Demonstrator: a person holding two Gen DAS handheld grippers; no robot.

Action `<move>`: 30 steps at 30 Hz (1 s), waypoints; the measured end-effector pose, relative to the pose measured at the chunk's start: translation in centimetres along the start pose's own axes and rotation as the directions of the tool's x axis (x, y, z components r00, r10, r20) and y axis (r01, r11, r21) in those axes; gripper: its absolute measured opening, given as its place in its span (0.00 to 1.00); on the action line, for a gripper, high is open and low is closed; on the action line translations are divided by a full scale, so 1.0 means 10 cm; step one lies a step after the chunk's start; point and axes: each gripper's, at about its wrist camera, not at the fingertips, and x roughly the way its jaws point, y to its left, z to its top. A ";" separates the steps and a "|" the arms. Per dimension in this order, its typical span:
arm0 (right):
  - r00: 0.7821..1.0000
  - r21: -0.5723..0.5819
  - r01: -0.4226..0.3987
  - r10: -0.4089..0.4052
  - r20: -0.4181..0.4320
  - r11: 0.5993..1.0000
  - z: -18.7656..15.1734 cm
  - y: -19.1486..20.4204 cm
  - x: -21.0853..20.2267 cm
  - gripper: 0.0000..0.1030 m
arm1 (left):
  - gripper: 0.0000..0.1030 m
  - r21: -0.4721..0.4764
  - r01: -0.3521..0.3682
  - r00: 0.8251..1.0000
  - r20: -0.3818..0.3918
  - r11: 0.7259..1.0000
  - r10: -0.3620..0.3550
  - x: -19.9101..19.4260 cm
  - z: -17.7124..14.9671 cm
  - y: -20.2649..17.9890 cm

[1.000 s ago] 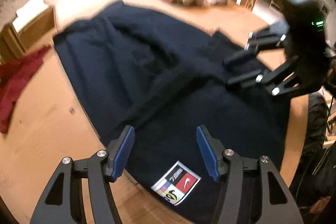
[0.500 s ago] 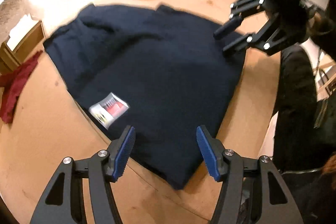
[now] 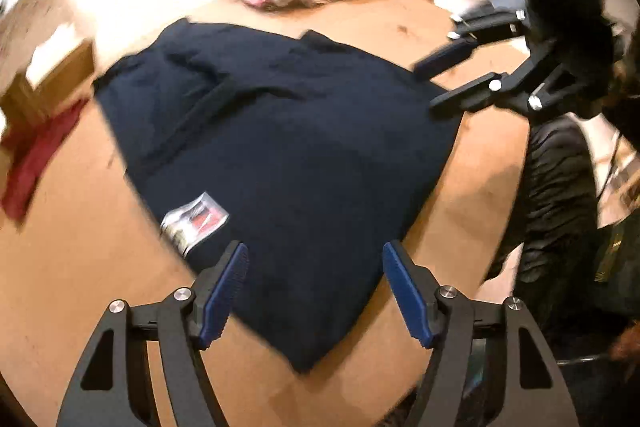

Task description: Fold clothes

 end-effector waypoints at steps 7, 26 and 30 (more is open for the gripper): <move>0.994 -0.175 0.096 -0.104 -0.034 0.980 -0.08 0.43 0.38 0.38 | 0.68 -0.040 0.019 0.998 -0.057 0.999 -0.022 0.13 -0.10 0.16; 0.996 0.084 0.040 -0.033 -0.082 0.996 -0.68 -0.35 -0.23 0.51 | 0.66 0.075 -0.048 0.996 -0.077 0.996 0.054 -0.35 -0.54 0.09; 0.996 -0.017 0.044 -0.046 -0.080 0.999 -0.72 -0.17 -0.13 0.51 | 0.66 0.100 -0.030 0.996 -0.076 0.995 0.038 -0.35 -0.54 0.04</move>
